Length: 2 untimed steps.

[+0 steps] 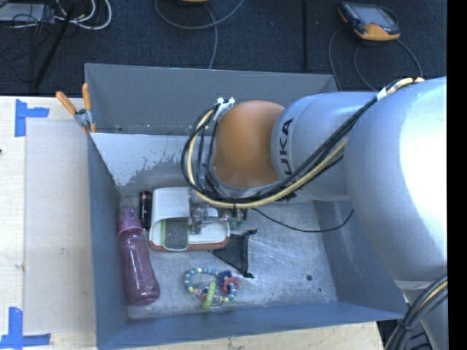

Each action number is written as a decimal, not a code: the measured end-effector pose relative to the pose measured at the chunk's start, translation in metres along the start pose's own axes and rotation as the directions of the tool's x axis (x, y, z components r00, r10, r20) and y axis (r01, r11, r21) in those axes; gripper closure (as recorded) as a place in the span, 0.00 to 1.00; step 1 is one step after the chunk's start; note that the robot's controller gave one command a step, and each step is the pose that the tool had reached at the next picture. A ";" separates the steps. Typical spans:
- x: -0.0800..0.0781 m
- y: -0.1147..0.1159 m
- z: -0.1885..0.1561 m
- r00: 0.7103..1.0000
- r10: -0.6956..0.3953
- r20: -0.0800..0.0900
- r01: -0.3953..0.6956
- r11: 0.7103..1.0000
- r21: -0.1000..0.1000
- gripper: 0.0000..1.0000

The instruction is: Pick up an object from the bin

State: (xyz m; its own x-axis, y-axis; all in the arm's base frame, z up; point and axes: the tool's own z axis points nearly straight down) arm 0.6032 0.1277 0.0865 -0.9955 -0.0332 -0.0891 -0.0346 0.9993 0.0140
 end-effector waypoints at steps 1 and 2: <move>0.000 0.000 0.000 1.000 0.000 0.000 0.000 1.000 0.000 1.00; 0.000 0.000 0.000 1.000 0.000 0.000 0.000 1.000 0.000 1.00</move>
Offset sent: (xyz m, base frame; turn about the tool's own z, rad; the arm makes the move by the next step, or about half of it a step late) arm 0.0001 0.0000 0.0019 -0.0006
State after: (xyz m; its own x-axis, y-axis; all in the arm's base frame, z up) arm 0.6032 0.1277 0.0866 -0.9955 -0.0327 -0.0892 -0.0341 0.9993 0.0141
